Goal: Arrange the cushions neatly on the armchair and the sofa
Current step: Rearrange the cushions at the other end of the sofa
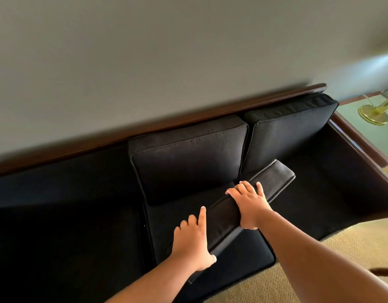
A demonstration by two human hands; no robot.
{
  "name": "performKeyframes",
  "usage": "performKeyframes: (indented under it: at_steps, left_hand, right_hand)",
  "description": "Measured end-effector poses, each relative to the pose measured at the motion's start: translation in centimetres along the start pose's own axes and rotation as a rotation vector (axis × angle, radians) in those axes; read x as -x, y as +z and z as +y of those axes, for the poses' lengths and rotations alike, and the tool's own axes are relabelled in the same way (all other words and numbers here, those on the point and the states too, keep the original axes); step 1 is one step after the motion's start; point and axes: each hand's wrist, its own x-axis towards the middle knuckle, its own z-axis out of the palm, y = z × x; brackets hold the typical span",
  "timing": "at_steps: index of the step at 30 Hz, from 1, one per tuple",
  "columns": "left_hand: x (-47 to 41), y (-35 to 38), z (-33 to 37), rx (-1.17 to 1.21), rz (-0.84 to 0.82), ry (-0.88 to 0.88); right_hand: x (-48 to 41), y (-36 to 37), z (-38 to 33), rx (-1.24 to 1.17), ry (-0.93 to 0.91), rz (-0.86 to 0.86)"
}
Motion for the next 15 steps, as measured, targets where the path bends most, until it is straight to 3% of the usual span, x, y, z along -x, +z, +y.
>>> performKeyframes:
  at_steps: [7,15]
  left_hand:
    - [0.4,-0.1,1.5,-0.087,-0.038,0.039]
    - [0.1,-1.0,-2.6,-0.157,0.015,0.159]
  right_hand:
    - [2.6,1.7,0.3,-0.056,0.101,0.082]
    - [4.4,1.6,-1.5,-0.065,0.112,0.088]
